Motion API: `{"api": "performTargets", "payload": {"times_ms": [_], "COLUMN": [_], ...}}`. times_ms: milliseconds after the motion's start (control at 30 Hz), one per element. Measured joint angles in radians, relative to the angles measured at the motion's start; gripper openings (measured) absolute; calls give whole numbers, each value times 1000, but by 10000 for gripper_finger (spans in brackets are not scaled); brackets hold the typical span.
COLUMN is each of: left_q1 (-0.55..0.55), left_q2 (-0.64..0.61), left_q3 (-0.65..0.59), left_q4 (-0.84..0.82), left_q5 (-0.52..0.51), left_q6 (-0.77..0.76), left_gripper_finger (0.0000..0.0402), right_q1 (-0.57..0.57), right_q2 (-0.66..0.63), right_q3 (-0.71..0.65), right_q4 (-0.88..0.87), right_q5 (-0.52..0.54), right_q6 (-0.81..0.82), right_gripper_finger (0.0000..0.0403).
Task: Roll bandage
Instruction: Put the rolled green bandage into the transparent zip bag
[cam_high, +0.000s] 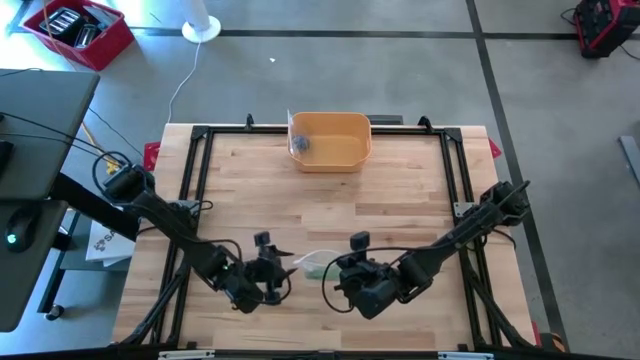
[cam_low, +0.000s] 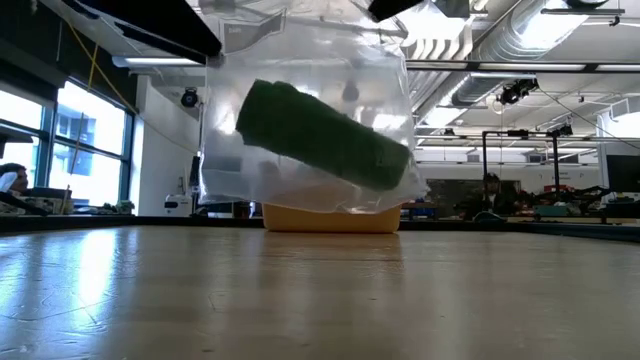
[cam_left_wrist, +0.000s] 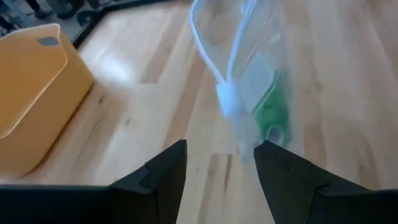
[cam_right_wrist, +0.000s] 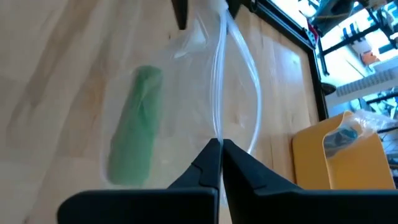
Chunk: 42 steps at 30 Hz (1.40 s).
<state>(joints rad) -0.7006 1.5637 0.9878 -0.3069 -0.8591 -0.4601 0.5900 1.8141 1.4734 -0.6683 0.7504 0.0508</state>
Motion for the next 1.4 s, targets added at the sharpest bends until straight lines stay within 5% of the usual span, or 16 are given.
{"api": "performTargets", "payload": {"times_ms": [300, 700, 1000, 1400], "left_q1": [-8, -2, -26, -42], "left_q2": [75, 91, 91, 91], "left_q3": [0, -1, 3, 4], "left_q4": [267, 293, 309, 267], "left_q5": [-18, -89, -90, -69], "left_q6": [191, 228, 289, 252], "left_gripper_finger": [165, 10, 1, 0], "right_q1": [11, 63, 58, 88], "right_q2": [0, 0, 1, -45], "right_q3": [0, 0, 0, 0], "right_q4": [-60, -60, -93, -140], "right_q5": [8, -15, -84, -87], "right_q6": [101, 141, 271, 392], "right_gripper_finger": [0, 0, 3, 159]}}
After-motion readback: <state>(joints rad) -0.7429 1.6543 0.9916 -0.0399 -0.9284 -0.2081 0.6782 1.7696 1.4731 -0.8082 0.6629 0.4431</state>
